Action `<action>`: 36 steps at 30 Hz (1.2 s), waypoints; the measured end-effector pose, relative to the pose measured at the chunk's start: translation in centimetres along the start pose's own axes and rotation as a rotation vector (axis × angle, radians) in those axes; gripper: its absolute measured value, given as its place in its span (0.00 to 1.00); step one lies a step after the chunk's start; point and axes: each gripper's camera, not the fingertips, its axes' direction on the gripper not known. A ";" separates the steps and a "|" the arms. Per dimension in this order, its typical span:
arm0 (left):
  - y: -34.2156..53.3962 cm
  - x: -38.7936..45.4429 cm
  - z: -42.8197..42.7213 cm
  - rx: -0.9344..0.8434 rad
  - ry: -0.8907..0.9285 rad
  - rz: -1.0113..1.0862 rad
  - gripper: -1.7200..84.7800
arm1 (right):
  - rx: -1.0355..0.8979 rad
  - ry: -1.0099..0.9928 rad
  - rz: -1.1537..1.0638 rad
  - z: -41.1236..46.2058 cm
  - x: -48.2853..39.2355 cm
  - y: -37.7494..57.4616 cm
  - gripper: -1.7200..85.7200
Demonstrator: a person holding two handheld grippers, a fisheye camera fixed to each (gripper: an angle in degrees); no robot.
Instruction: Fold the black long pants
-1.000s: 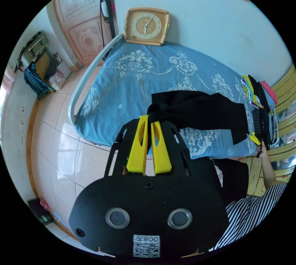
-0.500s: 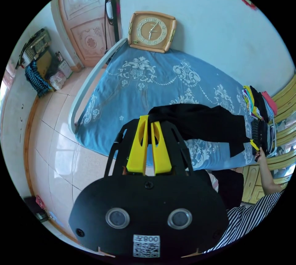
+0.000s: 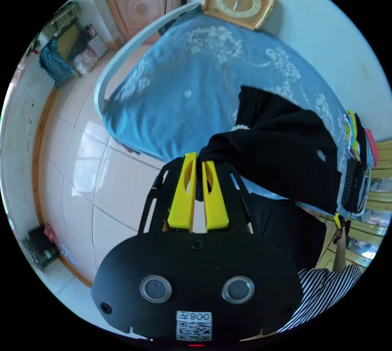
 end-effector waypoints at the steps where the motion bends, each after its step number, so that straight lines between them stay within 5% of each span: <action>1: 0.0 -0.3 0.3 -0.007 0.002 -0.002 0.04 | 0.026 -0.019 0.007 -0.1 0.3 0.6 0.04; 8: -1.4 -5.0 -0.3 0.055 0.082 -0.072 0.13 | 0.162 0.146 -0.139 -2.1 -5.1 1.1 0.08; 16: -3.5 -8.4 0.8 0.052 0.139 -0.150 0.15 | -0.089 0.407 -0.526 12.0 -20.6 -6.7 0.11; 27: -12.4 -5.4 -2.9 0.451 0.279 0.055 0.15 | -0.245 0.644 -0.613 24.7 -27.2 -9.6 0.11; 36: -25.6 -2.5 10.8 0.038 0.135 0.037 0.18 | -0.227 0.778 -0.661 27.8 -30.6 -6.9 0.11</action>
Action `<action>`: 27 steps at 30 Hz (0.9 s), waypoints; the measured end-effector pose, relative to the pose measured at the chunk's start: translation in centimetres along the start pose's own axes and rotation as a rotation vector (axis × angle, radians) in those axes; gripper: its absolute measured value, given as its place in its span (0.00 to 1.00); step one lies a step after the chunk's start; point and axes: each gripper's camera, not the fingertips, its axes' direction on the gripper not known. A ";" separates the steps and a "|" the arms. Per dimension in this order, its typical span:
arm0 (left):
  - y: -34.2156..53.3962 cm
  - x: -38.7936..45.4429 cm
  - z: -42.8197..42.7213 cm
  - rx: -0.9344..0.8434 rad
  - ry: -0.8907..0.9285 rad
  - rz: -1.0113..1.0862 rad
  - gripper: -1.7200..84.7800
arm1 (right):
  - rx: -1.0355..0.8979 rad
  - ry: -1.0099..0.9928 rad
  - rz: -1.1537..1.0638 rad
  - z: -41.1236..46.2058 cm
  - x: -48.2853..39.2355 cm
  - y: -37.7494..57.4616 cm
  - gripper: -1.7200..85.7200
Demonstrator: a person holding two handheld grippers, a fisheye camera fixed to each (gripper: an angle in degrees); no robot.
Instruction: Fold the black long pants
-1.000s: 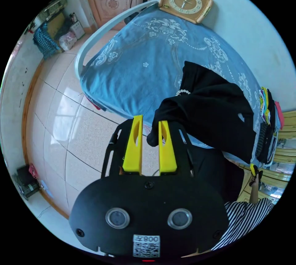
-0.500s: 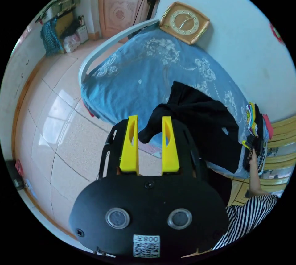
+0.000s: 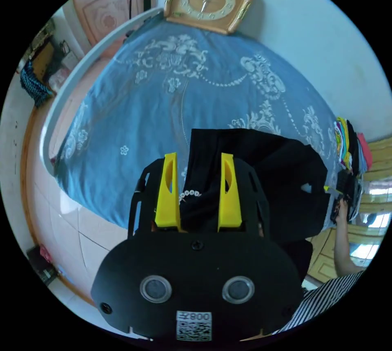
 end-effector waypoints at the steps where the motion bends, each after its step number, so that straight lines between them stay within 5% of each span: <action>1: -0.5 -0.3 0.7 -0.007 0.012 -0.017 0.18 | -0.004 0.031 -0.005 -0.1 -0.8 -0.1 0.11; 7: -3.6 -1.9 5.3 -0.061 0.033 -0.090 0.10 | -0.003 0.144 -0.053 -0.4 -4.1 0.0 0.06; 12: -4.3 -3.4 3.2 0.088 0.148 -0.031 0.05 | -0.010 0.115 -0.078 -2.5 -4.8 0.1 0.03; 22: -7.7 -6.2 -3.0 0.416 0.339 -0.041 0.04 | 0.412 0.309 -0.215 -23.1 -8.4 2.2 0.02; 27: -11.3 -6.8 -1.8 0.464 0.284 -0.118 0.05 | 0.407 0.411 -0.215 -25.8 -7.9 -1.6 0.02</action>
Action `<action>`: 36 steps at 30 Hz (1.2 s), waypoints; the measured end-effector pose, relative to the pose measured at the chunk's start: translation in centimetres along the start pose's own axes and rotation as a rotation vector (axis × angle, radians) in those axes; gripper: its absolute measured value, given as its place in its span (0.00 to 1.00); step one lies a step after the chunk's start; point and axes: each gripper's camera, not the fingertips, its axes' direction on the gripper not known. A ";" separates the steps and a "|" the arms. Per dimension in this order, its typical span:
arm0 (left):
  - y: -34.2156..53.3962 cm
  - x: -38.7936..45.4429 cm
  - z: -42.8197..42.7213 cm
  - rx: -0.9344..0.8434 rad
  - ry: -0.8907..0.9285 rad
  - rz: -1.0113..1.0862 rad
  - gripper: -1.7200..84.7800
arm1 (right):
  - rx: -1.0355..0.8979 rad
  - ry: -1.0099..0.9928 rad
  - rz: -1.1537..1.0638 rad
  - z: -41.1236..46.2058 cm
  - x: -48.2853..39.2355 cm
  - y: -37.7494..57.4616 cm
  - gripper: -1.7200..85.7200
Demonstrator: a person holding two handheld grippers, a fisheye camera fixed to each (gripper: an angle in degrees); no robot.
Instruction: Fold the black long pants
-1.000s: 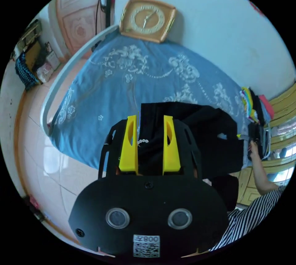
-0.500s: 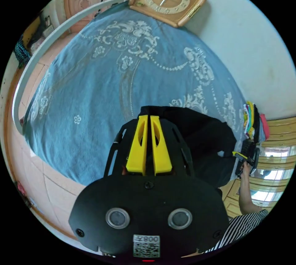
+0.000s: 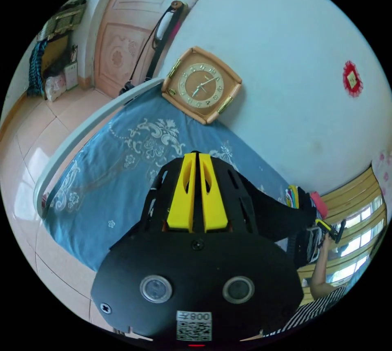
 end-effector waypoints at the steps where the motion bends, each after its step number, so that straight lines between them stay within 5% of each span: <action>1: -0.1 -0.2 0.6 0.002 -0.005 -0.008 0.05 | -0.044 0.014 0.004 1.8 0.8 -1.2 0.02; 7: 2.6 -3.1 7.6 -0.121 -0.149 -0.090 0.09 | -0.415 0.196 0.157 14.0 5.4 -0.1 0.02; 14: 9.9 -3.6 13.6 -0.302 -0.007 0.081 0.10 | -0.406 -0.204 0.313 16.9 10.1 10.0 0.02; 19: 16.3 -4.1 15.9 -0.414 0.060 0.109 0.10 | -0.380 -0.244 0.339 14.7 9.6 19.2 0.02; 26: 23.6 -8.4 16.0 -0.445 0.000 -0.067 0.13 | -0.355 -0.471 0.569 12.3 13.0 32.8 0.05; 36: 29.0 -9.9 18.0 -0.350 -0.049 -0.227 0.14 | -0.327 -0.537 0.752 10.1 15.1 42.1 0.12</action>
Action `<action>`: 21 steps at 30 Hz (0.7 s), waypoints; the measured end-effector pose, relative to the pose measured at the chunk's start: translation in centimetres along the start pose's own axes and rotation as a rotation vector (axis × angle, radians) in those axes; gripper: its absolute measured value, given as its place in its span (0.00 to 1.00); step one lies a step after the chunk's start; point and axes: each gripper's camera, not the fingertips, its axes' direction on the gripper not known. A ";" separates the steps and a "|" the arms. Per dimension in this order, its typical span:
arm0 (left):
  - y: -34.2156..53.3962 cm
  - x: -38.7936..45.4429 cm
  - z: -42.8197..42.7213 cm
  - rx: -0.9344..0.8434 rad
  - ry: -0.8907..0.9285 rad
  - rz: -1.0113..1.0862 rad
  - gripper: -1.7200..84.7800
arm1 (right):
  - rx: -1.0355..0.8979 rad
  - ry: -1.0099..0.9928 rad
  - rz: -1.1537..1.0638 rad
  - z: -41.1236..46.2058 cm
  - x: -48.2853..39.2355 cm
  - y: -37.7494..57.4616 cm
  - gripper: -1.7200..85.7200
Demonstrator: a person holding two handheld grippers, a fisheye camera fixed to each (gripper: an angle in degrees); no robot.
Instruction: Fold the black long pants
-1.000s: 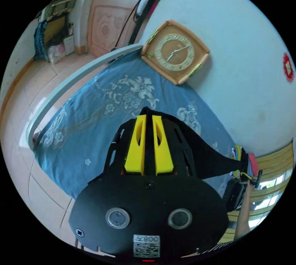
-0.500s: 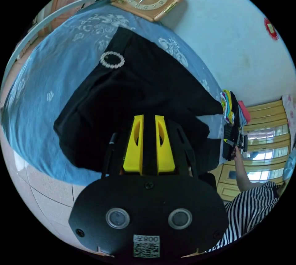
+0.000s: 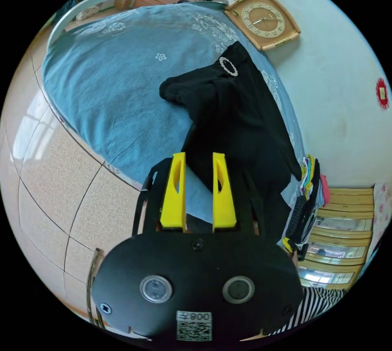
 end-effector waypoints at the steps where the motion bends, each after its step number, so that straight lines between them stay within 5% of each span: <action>1: 0.3 0.1 0.3 0.009 0.003 -0.009 0.14 | 0.005 -0.001 -0.013 -0.2 -0.1 -0.3 0.12; 11: 5.5 2.1 5.4 0.081 0.119 -0.117 0.15 | 0.011 0.210 -0.180 -0.4 -5.6 -10.0 0.12; 14: 7.9 7.9 7.0 0.092 0.115 0.105 0.14 | -0.014 0.303 -0.200 1.0 -6.6 -12.0 0.12; 21: 13.3 28.4 19.8 -0.214 0.134 0.835 0.14 | 0.023 0.376 -0.224 2.2 -7.5 -11.7 0.10</action>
